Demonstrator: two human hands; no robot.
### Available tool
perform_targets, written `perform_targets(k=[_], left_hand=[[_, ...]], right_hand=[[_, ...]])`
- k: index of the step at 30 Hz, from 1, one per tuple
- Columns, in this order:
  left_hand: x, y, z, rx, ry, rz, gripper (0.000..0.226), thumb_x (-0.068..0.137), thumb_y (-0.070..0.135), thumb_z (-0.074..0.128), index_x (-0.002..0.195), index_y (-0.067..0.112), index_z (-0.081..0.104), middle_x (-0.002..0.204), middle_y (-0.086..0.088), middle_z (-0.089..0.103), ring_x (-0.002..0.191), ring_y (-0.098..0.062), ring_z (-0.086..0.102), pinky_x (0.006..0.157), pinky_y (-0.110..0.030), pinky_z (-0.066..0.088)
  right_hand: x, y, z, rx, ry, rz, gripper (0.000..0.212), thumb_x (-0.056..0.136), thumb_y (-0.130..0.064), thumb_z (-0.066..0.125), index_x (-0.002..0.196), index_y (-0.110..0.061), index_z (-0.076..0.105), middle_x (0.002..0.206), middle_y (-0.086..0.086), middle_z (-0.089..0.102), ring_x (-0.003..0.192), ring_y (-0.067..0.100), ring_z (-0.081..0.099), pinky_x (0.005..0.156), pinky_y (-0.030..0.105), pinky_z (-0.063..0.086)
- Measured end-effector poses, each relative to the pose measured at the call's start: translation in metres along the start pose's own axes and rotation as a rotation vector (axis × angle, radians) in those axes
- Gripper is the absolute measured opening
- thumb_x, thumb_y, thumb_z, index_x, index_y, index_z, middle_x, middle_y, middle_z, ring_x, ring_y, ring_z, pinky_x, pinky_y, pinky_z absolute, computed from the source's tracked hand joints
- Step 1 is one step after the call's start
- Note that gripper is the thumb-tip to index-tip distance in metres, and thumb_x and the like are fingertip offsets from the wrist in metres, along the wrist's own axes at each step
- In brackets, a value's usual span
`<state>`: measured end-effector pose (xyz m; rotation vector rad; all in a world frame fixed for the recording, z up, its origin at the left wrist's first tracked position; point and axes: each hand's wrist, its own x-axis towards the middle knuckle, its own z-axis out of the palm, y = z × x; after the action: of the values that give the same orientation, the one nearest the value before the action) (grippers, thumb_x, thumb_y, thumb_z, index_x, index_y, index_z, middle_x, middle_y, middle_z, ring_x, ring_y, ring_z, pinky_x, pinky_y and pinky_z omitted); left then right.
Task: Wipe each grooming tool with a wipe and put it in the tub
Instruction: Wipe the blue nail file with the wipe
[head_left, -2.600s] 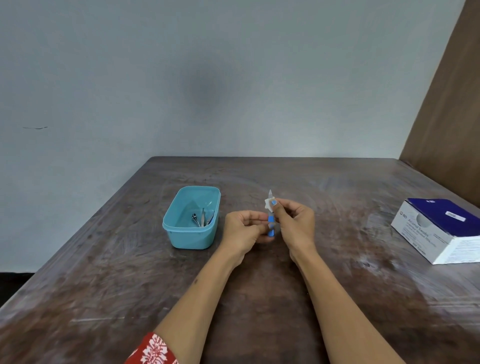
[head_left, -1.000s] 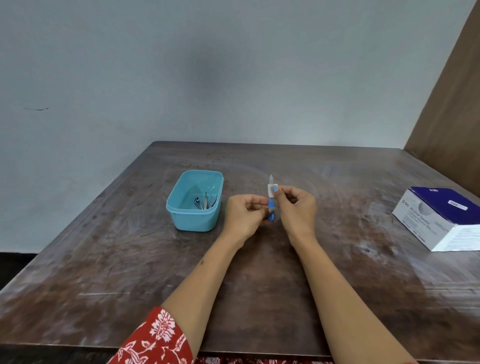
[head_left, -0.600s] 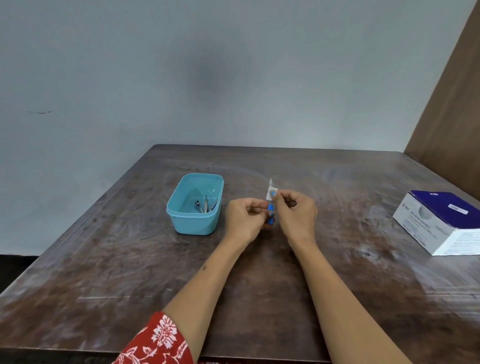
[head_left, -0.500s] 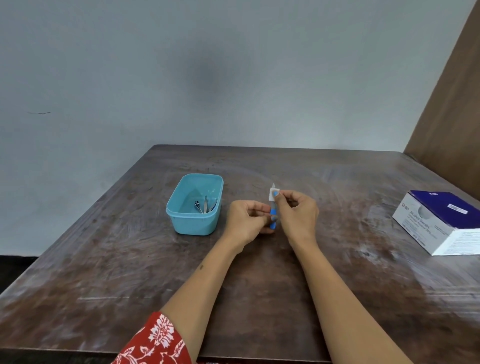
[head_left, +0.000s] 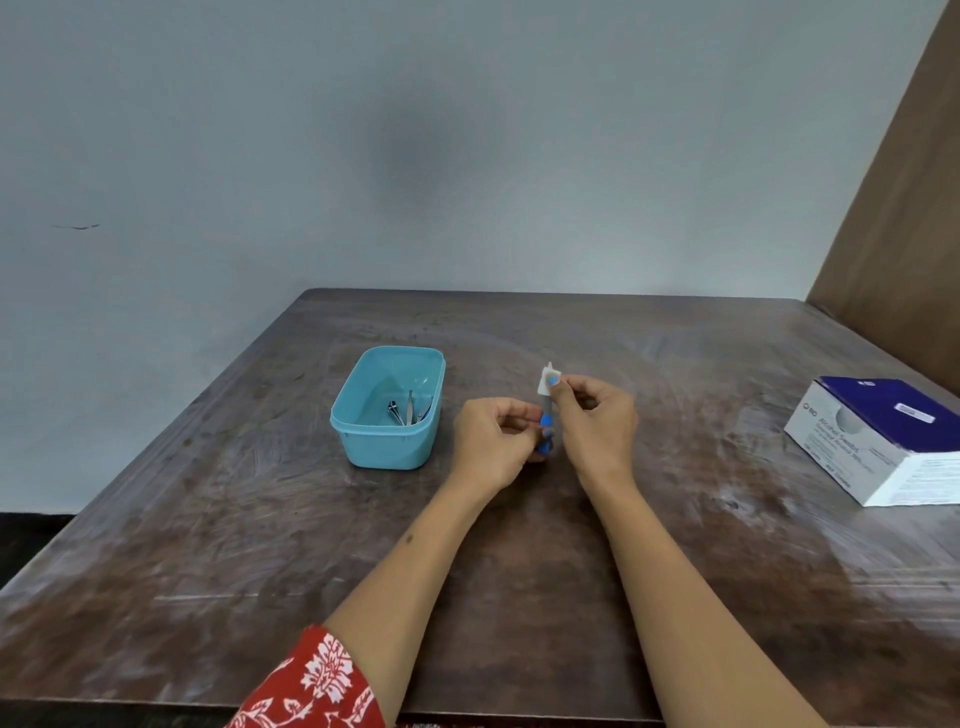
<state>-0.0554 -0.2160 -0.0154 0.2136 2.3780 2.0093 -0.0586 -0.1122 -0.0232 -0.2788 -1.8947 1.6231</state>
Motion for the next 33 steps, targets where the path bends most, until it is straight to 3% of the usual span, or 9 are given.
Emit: perform_targets(k=[5, 8, 13, 18, 25, 28, 33], left_hand=[[-0.005, 0.007, 0.000, -0.076, -0.168, -0.073, 0.011, 0.080, -0.007, 0.065, 0.091, -0.003, 0.064, 0.083, -0.016, 0.066, 0.068, -0.017, 0.066, 0.056, -0.021, 0.057], [-0.005, 0.005, 0.003, -0.049, -0.095, -0.045, 0.015, 0.080, -0.006, 0.066, 0.095, -0.004, 0.066, 0.083, -0.016, 0.068, 0.068, -0.017, 0.067, 0.056, -0.019, 0.057], [0.001, -0.003, 0.002, 0.012, 0.057, 0.018, 0.014, 0.077, 0.000, 0.071, 0.090, 0.006, 0.070, 0.082, -0.012, 0.071, 0.072, -0.019, 0.071, 0.068, -0.034, 0.060], [-0.003, 0.007, -0.003, -0.175, -0.165, -0.096, 0.012, 0.079, -0.008, 0.066, 0.088, 0.000, 0.066, 0.080, -0.014, 0.068, 0.069, -0.018, 0.068, 0.059, -0.025, 0.059], [-0.004, 0.007, -0.003, -0.105, -0.243, -0.118, 0.019, 0.076, -0.010, 0.067, 0.095, -0.008, 0.064, 0.079, -0.016, 0.067, 0.066, -0.018, 0.068, 0.058, -0.026, 0.059], [-0.004, 0.005, 0.000, -0.067, -0.199, -0.084, 0.021, 0.077, -0.009, 0.068, 0.097, -0.008, 0.064, 0.077, -0.013, 0.066, 0.066, -0.017, 0.067, 0.057, -0.024, 0.058], [-0.003, 0.005, 0.003, -0.043, -0.119, -0.061, 0.013, 0.079, -0.005, 0.067, 0.091, 0.000, 0.068, 0.078, -0.009, 0.067, 0.069, -0.016, 0.067, 0.060, -0.024, 0.059]], right_hand=[[0.004, 0.003, -0.003, -0.010, 0.109, -0.028, 0.015, 0.087, -0.023, 0.065, 0.075, -0.015, 0.070, 0.066, -0.005, 0.065, 0.062, 0.004, 0.059, 0.059, 0.016, 0.046], [0.003, 0.003, -0.003, -0.006, 0.071, -0.011, 0.015, 0.087, -0.022, 0.065, 0.078, -0.013, 0.071, 0.067, -0.004, 0.066, 0.060, 0.002, 0.058, 0.055, 0.010, 0.045], [-0.002, -0.001, 0.000, 0.035, -0.029, 0.007, 0.011, 0.087, -0.017, 0.066, 0.079, -0.011, 0.070, 0.063, -0.002, 0.065, 0.047, -0.005, 0.057, 0.047, 0.010, 0.044], [0.003, 0.002, -0.002, 0.079, 0.039, 0.045, 0.015, 0.087, -0.021, 0.065, 0.074, -0.014, 0.068, 0.062, -0.006, 0.062, 0.050, -0.004, 0.053, 0.051, 0.013, 0.044], [0.005, 0.003, -0.002, 0.097, 0.122, 0.033, 0.013, 0.089, -0.020, 0.062, 0.077, -0.018, 0.067, 0.069, -0.006, 0.064, 0.064, 0.003, 0.057, 0.060, 0.015, 0.046], [0.005, 0.001, -0.005, 0.049, 0.120, 0.007, 0.010, 0.088, -0.018, 0.063, 0.079, -0.016, 0.067, 0.069, -0.009, 0.063, 0.064, 0.001, 0.057, 0.060, 0.011, 0.047], [0.003, -0.001, -0.001, 0.041, 0.180, -0.014, 0.008, 0.087, -0.018, 0.063, 0.080, -0.020, 0.067, 0.068, -0.010, 0.063, 0.065, 0.002, 0.058, 0.070, 0.023, 0.050]])
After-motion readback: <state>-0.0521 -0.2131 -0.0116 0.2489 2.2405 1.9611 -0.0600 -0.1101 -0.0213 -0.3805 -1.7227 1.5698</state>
